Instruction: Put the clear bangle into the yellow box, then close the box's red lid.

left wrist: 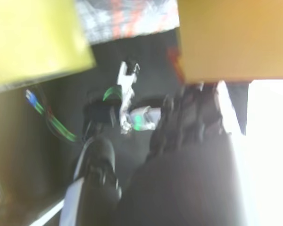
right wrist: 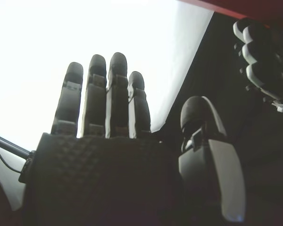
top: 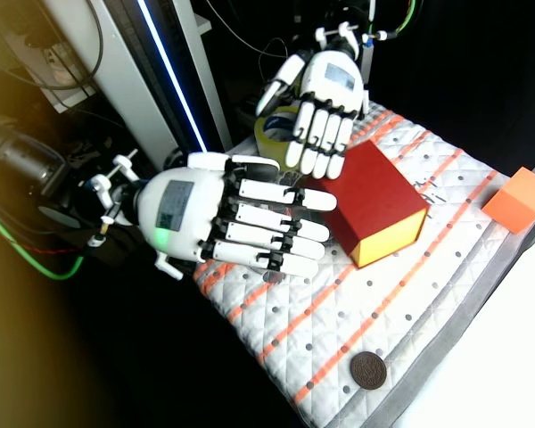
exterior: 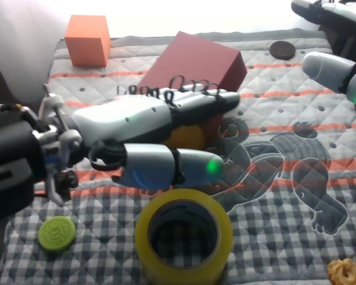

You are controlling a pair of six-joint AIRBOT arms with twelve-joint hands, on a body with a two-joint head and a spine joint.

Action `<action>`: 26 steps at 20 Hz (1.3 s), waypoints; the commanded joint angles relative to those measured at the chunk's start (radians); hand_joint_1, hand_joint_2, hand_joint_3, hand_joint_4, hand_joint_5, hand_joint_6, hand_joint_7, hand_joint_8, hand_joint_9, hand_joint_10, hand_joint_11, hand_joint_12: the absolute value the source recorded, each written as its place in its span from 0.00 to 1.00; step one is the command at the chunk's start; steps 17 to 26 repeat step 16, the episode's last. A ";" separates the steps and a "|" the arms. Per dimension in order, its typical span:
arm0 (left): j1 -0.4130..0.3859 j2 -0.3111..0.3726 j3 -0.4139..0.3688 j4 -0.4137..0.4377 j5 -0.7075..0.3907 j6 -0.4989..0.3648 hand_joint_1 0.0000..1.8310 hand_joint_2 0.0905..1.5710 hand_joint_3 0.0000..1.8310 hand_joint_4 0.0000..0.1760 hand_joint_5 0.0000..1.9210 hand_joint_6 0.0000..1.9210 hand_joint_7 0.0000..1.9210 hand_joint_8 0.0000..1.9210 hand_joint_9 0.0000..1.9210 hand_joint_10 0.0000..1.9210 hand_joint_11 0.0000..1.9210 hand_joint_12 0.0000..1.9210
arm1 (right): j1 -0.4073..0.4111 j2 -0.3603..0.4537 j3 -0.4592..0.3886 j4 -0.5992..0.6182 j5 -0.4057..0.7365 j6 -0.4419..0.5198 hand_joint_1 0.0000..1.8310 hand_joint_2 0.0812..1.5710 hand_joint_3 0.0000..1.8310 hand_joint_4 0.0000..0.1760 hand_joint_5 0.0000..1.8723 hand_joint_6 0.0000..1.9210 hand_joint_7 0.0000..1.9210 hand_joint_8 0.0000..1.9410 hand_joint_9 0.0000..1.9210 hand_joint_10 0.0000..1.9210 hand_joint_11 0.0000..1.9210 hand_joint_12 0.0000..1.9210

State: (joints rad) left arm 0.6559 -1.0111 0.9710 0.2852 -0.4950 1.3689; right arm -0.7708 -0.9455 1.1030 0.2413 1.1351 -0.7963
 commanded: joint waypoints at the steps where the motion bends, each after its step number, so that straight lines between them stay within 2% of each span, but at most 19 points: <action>1: -0.014 0.024 0.001 -0.042 -0.059 -0.010 0.00 0.80 0.00 0.00 0.00 0.00 0.00 0.00 0.01 0.00 0.00 0.00 | 0.007 0.013 -0.003 -0.003 0.133 0.007 0.01 0.84 0.00 0.30 0.15 0.00 0.24 0.01 0.17 0.00 0.02 0.11; 2: -0.026 0.046 -0.003 -0.061 -0.101 -0.010 0.00 0.80 0.00 0.00 0.00 0.00 0.01 0.00 0.02 0.01 0.02 0.01 | 0.007 0.016 -0.006 -0.006 0.135 0.007 0.01 0.84 0.00 0.28 0.15 0.00 0.24 0.01 0.17 0.00 0.02 0.11; 5: -0.078 0.106 -0.002 -0.136 -0.224 -0.010 0.00 0.78 0.00 0.00 0.00 0.00 0.00 0.00 0.01 0.00 0.02 0.01 | 0.008 0.017 -0.014 -0.018 0.142 0.007 0.02 0.84 0.00 0.37 0.16 0.00 0.25 0.01 0.19 0.01 0.03 0.11; 7: -0.104 0.135 -0.007 -0.186 -0.322 -0.010 0.00 0.76 0.00 0.00 0.00 0.00 0.00 0.00 0.00 0.00 0.00 0.00 | 0.008 0.043 -0.025 -0.038 0.147 0.007 0.03 0.82 0.00 0.31 0.15 0.00 0.25 0.00 0.18 0.00 0.02 0.11; 8: -0.102 0.154 -0.018 -0.227 -0.400 -0.011 0.00 0.74 0.00 0.00 0.00 0.00 0.00 0.00 0.00 0.00 0.00 0.00 | 0.007 0.069 -0.040 -0.055 0.150 0.007 0.03 0.82 0.00 0.31 0.15 0.00 0.25 0.00 0.18 0.00 0.02 0.11; 9: -0.086 0.168 -0.027 -0.259 -0.453 -0.011 0.00 0.73 0.00 0.00 0.04 0.00 0.04 0.00 0.06 0.01 0.03 0.01 | 0.005 0.086 -0.050 -0.070 0.151 0.007 0.03 0.82 0.00 0.34 0.15 0.00 0.26 0.00 0.17 0.00 0.02 0.11; 10: -0.057 0.182 -0.037 -0.305 -0.515 -0.011 0.00 0.71 0.00 0.00 0.05 0.00 0.05 0.00 0.08 0.01 0.05 0.02 | -0.003 0.106 -0.063 -0.090 0.151 0.006 0.04 0.81 0.00 0.32 0.15 0.00 0.25 0.00 0.17 0.00 0.02 0.10; 11: -0.016 0.192 -0.044 -0.355 -0.579 -0.018 0.00 0.72 0.00 0.00 0.06 0.01 0.06 0.01 0.08 0.01 0.07 0.03 | -0.016 0.123 -0.075 -0.104 0.151 0.005 0.03 0.82 0.00 0.35 0.15 0.00 0.24 0.00 0.17 0.00 0.06 0.11; 12: 0.043 0.199 -0.043 -0.406 -0.653 -0.079 0.00 0.76 0.01 0.00 0.04 0.00 0.05 0.00 0.06 0.00 0.05 0.02 | -0.046 0.147 -0.096 -0.111 0.163 0.001 0.05 0.83 0.00 0.22 0.15 0.00 0.22 0.00 0.17 0.00 0.06 0.12; 13: 0.097 0.201 -0.027 -0.429 -0.712 -0.177 0.00 0.76 0.01 0.00 0.02 0.00 0.03 0.00 0.05 0.00 0.06 0.03 | -0.078 0.165 -0.114 -0.111 0.192 0.000 0.10 0.83 0.00 0.16 0.13 0.00 0.20 0.00 0.16 0.00 0.05 0.12; 15: 0.190 0.195 0.007 -0.454 -0.817 -0.389 0.00 0.78 0.01 0.00 0.01 0.00 0.04 0.00 0.07 0.01 0.06 0.03 | -0.156 0.204 -0.158 -0.092 0.286 -0.002 0.19 0.83 0.00 0.28 0.13 0.00 0.19 0.00 0.18 0.01 0.06 0.13; 16: 0.225 0.191 0.017 -0.469 -0.855 -0.452 0.00 0.75 0.00 0.00 0.01 0.00 0.04 0.00 0.07 0.01 0.08 0.04 | -0.187 0.217 -0.174 -0.082 0.323 -0.007 0.20 0.80 0.00 0.31 0.13 0.00 0.19 0.00 0.18 0.01 0.05 0.13; 26: 0.225 0.191 0.017 -0.469 -0.855 -0.452 0.00 0.75 0.00 0.00 0.01 0.00 0.04 0.00 0.07 0.01 0.08 0.04 | -0.187 0.217 -0.174 -0.082 0.323 -0.007 0.20 0.80 0.00 0.31 0.13 0.00 0.19 0.00 0.18 0.01 0.05 0.13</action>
